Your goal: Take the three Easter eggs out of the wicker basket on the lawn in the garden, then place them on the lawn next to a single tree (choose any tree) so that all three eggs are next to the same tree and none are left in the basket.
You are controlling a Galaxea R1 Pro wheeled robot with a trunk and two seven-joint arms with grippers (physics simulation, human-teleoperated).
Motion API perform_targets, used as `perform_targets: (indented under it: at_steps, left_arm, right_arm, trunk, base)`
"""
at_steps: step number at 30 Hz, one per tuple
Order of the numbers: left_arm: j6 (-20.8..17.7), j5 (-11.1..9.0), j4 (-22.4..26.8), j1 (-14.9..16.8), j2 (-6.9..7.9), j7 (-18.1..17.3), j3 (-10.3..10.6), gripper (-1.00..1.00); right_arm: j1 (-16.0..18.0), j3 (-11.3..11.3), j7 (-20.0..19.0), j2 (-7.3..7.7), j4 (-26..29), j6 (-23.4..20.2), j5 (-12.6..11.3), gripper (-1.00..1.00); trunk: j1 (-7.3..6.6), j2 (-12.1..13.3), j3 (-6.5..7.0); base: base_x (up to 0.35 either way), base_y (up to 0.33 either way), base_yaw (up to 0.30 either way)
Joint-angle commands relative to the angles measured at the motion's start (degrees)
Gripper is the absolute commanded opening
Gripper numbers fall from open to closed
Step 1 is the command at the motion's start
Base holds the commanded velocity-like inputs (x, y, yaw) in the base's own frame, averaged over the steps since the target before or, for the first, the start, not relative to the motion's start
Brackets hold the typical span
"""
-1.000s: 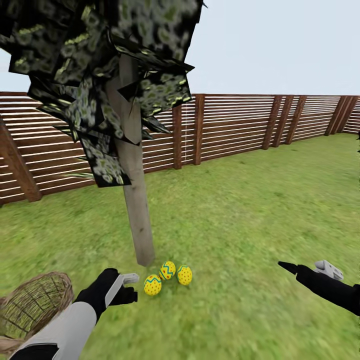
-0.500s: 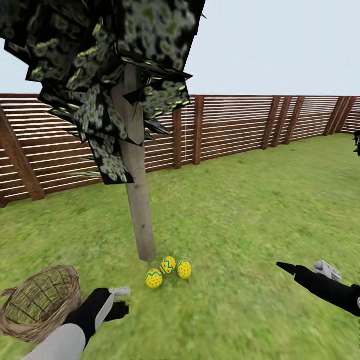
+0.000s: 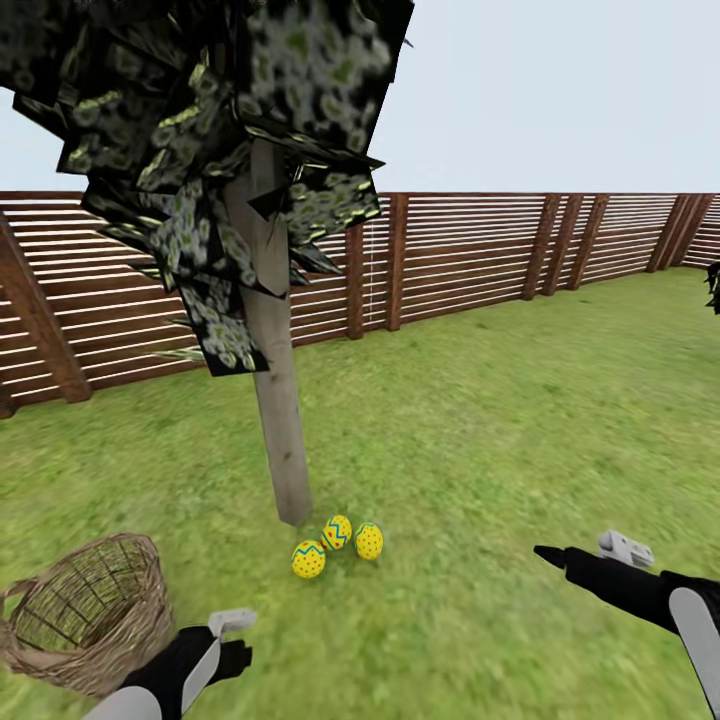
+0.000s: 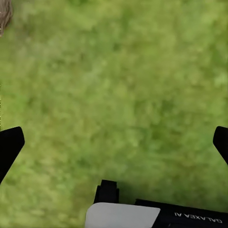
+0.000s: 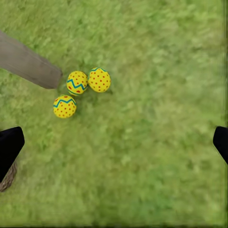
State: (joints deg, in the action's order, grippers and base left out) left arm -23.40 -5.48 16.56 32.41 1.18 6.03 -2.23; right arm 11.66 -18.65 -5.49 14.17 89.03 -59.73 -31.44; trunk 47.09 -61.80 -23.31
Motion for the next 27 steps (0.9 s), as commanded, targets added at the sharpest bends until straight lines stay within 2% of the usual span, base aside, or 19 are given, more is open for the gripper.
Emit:
perform_targets:
  at_steps: [1, 3, 4, 8, 10, 18, 21, 27]
  left_arm:
    - [0.66, -0.59, -0.58, 0.00, 0.00, 0.29, -0.14, 1.00]
    - [2.65, -0.59, -1.86, -0.06, 0.03, 0.29, -0.14, 1.00]
    - [4.77, -0.59, -3.21, -0.09, 0.22, 0.29, -0.14, 1.00]
    - [8.78, -0.59, -5.87, -0.12, 0.65, 0.30, -0.13, 1.00]
    - [11.10, -0.59, -7.30, -0.29, 1.02, 0.30, -0.09, 1.00]
    - [17.52, -0.53, -8.65, -3.25, 1.53, 0.29, -0.08, 1.00]
    - [19.91, -0.36, -8.77, -4.99, 1.56, 0.29, -0.03, 1.00]
    - [23.35, -0.17, -8.81, -7.36, 1.60, 0.29, 0.02, 1.00]
  right_arm:
    - [-0.06, 0.03, -0.57, -0.22, -0.10, -0.27, 1.36, 1.00]
    - [-0.40, 0.18, -0.57, -0.58, -0.47, -0.27, 3.09, 1.00]
    - [-0.79, 0.30, -0.62, -0.82, -0.98, -0.20, 4.71, 1.00]
    - [-1.29, 0.46, -0.63, -1.07, -2.99, 0.34, 6.71, 1.00]
    - [-1.46, 0.63, -0.66, -1.16, -5.16, 2.11, 7.42, 1.00]
    - [-1.76, 0.76, -0.67, -1.23, -13.36, 7.84, 8.08, 1.00]
    - [-1.85, 0.73, -0.66, -1.24, -17.59, 11.25, 8.17, 1.00]
    - [-4.14, 1.03, -0.71, -1.52, -21.18, 19.89, 8.17, 1.00]
  trunk:
    - [-0.22, 0.37, 0.12]
    - [-0.66, 1.18, 0.48]
    - [-0.88, 1.58, 0.66]
    - [-1.76, 3.18, 1.38]
    - [-2.20, 3.98, 1.74]
    - [-3.96, 7.19, 3.17]
    - [-4.62, 8.40, 3.71]
    - [-5.93, 10.80, 4.79]
  base:
    - [0.000, 0.000, 0.000]
    - [0.000, 0.000, 0.000]
    - [0.000, 0.000, 0.000]
    - [0.000, 0.000, 0.000]
    - [0.000, 0.000, 0.000]
    - [0.000, 0.000, 0.000]
    - [0.000, 0.000, 0.000]
    - [0.000, 0.000, 0.000]
